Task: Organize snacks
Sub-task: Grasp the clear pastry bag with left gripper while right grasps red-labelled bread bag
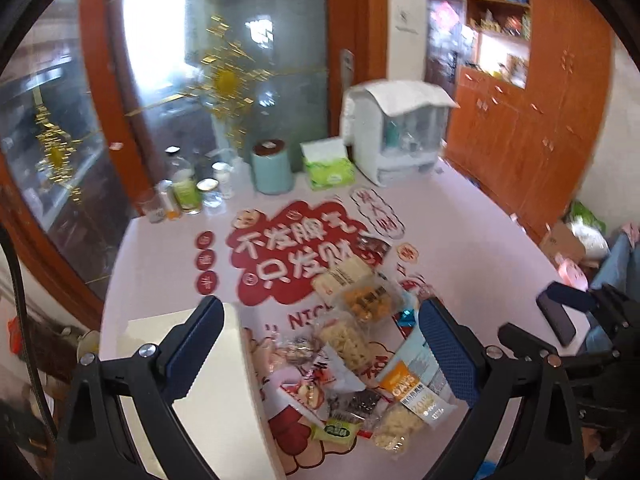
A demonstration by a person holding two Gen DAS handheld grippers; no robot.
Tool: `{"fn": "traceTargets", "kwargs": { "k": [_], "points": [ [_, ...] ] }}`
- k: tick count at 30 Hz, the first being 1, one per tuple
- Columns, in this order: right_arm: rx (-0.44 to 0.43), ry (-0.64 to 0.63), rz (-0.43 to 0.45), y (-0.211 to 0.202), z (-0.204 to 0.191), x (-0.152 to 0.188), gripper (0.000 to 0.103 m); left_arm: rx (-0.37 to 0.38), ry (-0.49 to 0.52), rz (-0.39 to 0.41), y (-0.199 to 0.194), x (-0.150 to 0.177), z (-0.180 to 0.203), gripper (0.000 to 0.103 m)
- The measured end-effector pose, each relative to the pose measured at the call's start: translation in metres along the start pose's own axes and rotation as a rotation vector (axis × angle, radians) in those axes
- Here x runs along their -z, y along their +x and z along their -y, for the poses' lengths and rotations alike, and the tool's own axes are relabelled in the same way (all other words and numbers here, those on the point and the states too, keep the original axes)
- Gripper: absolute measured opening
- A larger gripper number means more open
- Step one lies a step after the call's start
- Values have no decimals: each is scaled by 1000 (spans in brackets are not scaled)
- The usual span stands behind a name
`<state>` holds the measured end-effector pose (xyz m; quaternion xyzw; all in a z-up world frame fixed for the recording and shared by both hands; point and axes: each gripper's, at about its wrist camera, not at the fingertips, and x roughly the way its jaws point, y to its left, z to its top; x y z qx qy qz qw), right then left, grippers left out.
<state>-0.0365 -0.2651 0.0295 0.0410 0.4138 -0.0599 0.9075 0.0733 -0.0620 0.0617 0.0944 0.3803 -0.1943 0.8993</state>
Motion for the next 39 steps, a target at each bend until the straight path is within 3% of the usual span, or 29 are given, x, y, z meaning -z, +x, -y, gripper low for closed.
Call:
{"fn": "traceTargets", "kwargs": {
  "k": [4,9,14,22,26,29,39],
  "points": [
    [2,27,-45,29,20,4,82,35,74,-125,51,-7,20,98],
    [4,70,-121,75,52,8,82,11,188,-243,126,-6,49,98],
    [-18,130,-202,125,84,8,82,93,243,-386,208,4,68,97],
    [-102,196,-382,216,115,17,73,47,388,-508,299,21,96,97],
    [-141,201,-455,254,117,22,68,24,417,-553,330,24,100,97],
    [-161,206,-482,272,116,24,68,51,429,-580,344,25,103,99],
    [-164,171,-489,295,112,21,65,129,462,-661,365,22,114,102]
  ]
}}
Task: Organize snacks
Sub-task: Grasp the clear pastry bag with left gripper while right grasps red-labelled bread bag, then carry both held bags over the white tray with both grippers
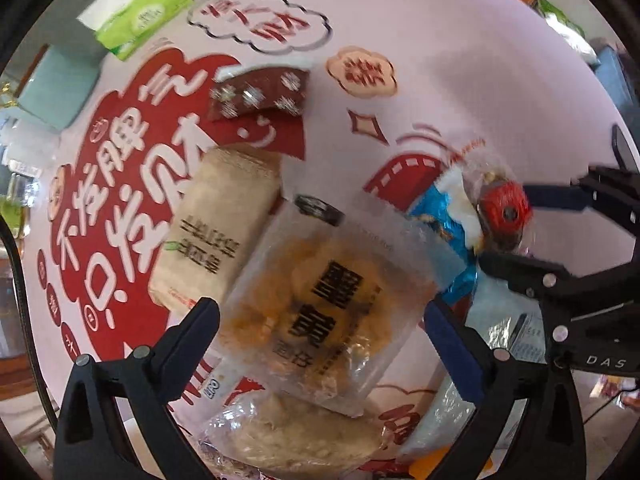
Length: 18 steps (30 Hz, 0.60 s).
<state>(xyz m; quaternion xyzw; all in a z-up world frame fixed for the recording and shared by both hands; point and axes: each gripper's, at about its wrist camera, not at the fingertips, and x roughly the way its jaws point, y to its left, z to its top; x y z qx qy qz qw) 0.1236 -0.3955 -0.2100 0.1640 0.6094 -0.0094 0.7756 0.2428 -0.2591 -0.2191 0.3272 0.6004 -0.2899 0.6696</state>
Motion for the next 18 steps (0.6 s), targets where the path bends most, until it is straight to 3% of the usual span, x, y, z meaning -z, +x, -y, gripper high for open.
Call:
{"fn": "traceTargets", "kwargs": {
  "k": [6,9,12,15,18],
  "points": [
    [50,-55,12,0,-6,0,55,-112,97,-44,14,3,14,102],
    [61,-70,21,0,-7,1,53,-116,64,-71,22,1,11,102],
    [75,-78,29,0,-9,2,51,-92,10,-47,20,0,5,92],
    [75,-90,36,1,-12,4,51,-116,-3,-24,15,7,7,85],
    [40,-91,29,2,-18,9,50,-118,-28,-15,9,21,9,83]
  ]
}}
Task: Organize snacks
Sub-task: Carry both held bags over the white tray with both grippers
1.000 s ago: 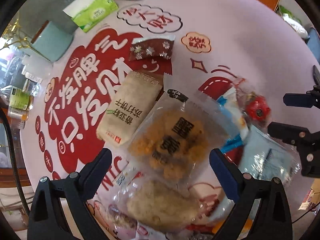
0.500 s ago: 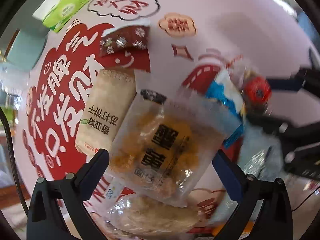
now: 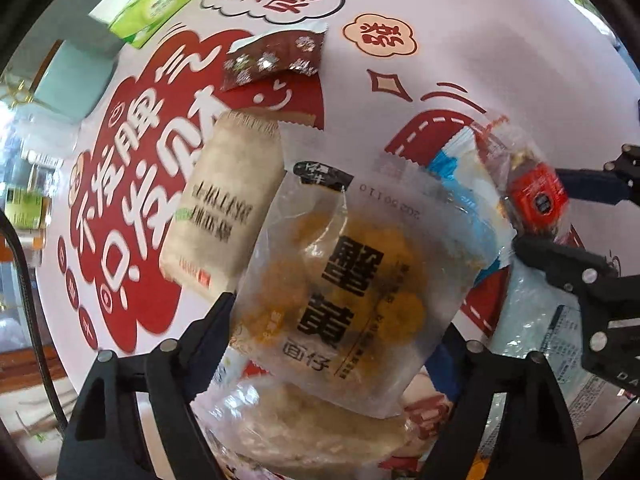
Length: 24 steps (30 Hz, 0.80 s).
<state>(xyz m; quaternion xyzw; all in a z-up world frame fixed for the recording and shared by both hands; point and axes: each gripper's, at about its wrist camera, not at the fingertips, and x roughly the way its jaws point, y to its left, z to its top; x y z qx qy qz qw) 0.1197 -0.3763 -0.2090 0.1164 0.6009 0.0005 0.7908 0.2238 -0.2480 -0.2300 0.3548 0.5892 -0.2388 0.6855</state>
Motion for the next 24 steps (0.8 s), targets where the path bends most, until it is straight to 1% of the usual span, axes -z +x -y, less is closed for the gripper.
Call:
{"fn": "traceTargets", "kwargs": {
  "k": [2,5,9,12,14,15,17,20,24],
  "points": [
    [-11,-5,2,1,-5,3,50,-17,-29,7,-6,11,0,81],
    [-54,-16,3,2,-17,10,50,-17,-99,20,-19,26,-10,79],
    [-87,-46,3,5,-40,20,50,-18,-192,81,-46,51,-34,79],
    [-90,-58,12,0,-53,25,49,-30,-266,146,-77,67,-54,79],
    [-83,-67,40,-11,-61,27,49,-27,-314,186,-99,76,-60,79],
    [-79,-71,55,-19,-64,27,49,-20,-350,220,-114,87,-68,79],
    [-73,-80,79,-32,-69,27,49,-11,-399,263,-133,100,-84,79],
    [-60,-92,132,-60,-78,31,49,-18,-471,329,-174,135,-96,79],
    [-50,-95,224,-97,-95,31,49,-39,-549,409,-221,194,-115,79]
  ]
}}
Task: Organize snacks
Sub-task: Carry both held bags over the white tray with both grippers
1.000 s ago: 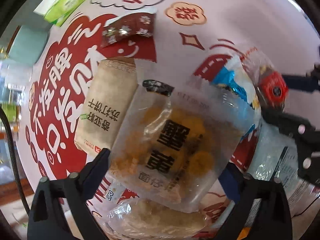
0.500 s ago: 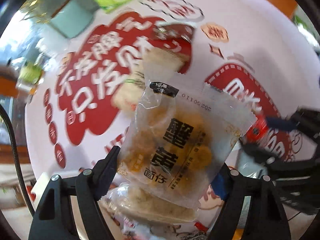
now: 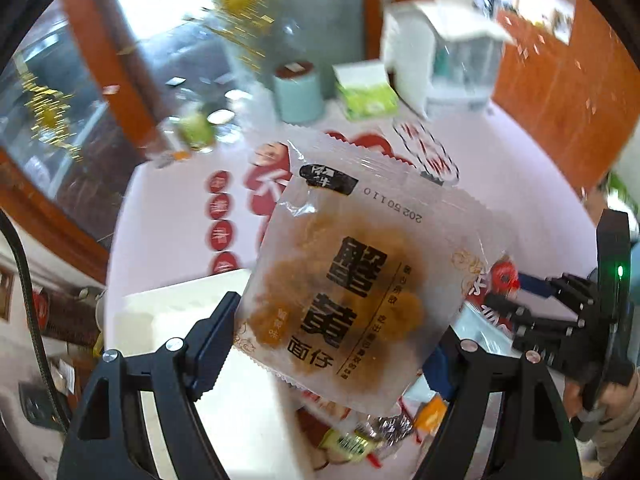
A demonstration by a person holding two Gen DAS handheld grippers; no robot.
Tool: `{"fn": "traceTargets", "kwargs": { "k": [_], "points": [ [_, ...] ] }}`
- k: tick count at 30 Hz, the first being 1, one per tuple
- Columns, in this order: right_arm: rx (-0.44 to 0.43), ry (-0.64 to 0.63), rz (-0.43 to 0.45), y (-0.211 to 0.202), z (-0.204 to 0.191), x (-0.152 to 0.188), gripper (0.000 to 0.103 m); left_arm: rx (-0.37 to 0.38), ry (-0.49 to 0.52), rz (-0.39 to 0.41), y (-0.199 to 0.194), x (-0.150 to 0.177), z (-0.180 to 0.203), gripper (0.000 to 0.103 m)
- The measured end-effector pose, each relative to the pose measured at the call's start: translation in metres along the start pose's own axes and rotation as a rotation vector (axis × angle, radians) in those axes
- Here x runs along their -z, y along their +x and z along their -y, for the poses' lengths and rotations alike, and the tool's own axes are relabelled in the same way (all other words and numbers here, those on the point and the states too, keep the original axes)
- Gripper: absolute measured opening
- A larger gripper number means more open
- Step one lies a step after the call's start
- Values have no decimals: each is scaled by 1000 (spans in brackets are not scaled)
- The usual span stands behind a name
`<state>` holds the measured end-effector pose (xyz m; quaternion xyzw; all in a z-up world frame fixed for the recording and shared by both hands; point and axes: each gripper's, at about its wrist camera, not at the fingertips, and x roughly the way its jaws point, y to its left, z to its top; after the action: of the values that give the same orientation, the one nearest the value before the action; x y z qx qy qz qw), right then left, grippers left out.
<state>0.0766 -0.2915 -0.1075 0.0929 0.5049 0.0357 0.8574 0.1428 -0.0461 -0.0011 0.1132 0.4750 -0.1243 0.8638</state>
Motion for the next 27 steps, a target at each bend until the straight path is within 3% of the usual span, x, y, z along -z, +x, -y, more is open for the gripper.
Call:
{"fn": "traceTargets", "kwargs": {
  "k": [6,15,27],
  "points": [
    [16,-31,144,-60,-27,-15,49,-35,-98,72,-65,40,-61,80],
    [-65,-161,267,-135,-109,-10,50,-38,-210,106,-102,105,-116,80],
    [-153,-309,182,-122,-209,21,50,-82,-307,99,-90,158,-161,80]
  ]
}}
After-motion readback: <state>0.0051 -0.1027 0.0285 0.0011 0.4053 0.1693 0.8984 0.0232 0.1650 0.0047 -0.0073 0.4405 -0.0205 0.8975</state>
